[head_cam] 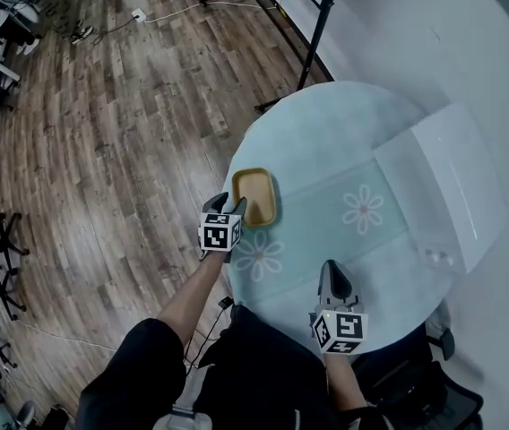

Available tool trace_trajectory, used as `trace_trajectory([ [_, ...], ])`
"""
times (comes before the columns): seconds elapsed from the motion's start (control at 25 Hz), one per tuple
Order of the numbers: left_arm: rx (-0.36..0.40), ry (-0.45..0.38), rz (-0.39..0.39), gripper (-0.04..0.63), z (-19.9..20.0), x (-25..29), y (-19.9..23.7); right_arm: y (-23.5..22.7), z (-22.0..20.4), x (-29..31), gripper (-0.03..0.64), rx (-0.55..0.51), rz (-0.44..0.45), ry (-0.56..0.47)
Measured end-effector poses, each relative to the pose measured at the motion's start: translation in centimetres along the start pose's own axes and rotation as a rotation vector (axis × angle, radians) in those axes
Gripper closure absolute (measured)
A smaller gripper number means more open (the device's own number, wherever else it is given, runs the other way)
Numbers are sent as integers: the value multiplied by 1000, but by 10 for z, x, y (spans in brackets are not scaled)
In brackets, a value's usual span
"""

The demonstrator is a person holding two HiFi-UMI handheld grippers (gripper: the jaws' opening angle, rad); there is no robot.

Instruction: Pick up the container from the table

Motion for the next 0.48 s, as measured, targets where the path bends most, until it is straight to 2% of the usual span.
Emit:
trace_trajectory([
  [0.28,-27,48,3,389,-14,16,1,-1,-7,0,592,8,-13,20],
  [0.48,-30,84,38,446,-27,23,4,-5,-13,-3,592,20,-28,31],
])
Point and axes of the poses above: the fingertips, and each gripper's own axes: x forward along the fingers, y to its left, z out of its top, the point moved 4 cm from there along -x, backward along the fingers, and after that the axes turned 1 degree about x, right-handed, at the moved point
